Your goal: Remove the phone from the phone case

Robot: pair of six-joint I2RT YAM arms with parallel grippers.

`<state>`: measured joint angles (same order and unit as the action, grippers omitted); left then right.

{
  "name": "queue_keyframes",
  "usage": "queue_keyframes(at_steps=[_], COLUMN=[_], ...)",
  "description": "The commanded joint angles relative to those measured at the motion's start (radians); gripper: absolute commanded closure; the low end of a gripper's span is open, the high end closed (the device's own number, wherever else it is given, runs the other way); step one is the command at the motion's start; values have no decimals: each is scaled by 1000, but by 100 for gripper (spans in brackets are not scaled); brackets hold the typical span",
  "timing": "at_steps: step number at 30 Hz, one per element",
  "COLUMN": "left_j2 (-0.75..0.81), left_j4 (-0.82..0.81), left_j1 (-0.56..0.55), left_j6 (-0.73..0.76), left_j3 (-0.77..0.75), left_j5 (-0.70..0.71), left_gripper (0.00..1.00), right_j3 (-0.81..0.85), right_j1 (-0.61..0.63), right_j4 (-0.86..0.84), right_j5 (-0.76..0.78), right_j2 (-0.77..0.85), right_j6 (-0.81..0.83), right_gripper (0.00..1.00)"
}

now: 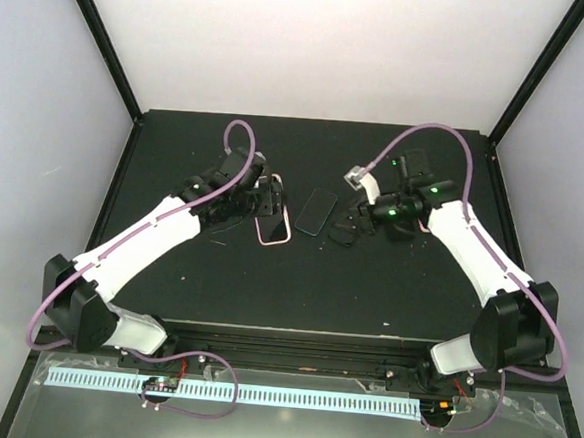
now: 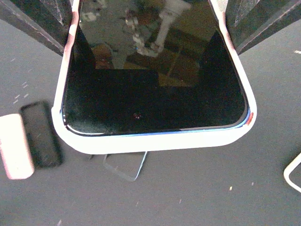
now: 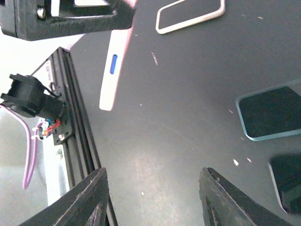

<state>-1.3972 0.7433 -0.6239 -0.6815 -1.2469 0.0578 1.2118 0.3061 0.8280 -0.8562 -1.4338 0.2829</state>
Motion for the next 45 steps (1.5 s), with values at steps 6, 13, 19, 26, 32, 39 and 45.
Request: queue_keyframes(at_steps=[6, 13, 19, 26, 32, 39, 45], left_j2=[109, 157, 160, 168, 209, 307, 253], left_j4=[-261, -290, -313, -472, -608, -1029, -1306], left_j1=[-1, -1, -1, 20, 82, 101, 95], left_j6=[-199, -234, -234, -137, 96, 151, 57], left_j3=[43, 65, 77, 153, 213, 476, 538], left_j5=[29, 38, 37, -20, -319, -663, -899], left_gripper=[25, 25, 23, 1, 1, 7, 15], right_j3=[154, 262, 269, 226, 190, 16, -56], right_j1=[232, 319, 325, 304, 190, 76, 68], right_j4=[-183, -221, -225, -231, -117, -106, -79], right_j5=[81, 132, 168, 137, 33, -124, -269], right_j2=[-120, -234, -259, -159, -53, 114, 178], right_j6=[-207, -301, -362, -377, -289, -183, -95], right_gripper=[45, 47, 75, 99, 99, 99, 99])
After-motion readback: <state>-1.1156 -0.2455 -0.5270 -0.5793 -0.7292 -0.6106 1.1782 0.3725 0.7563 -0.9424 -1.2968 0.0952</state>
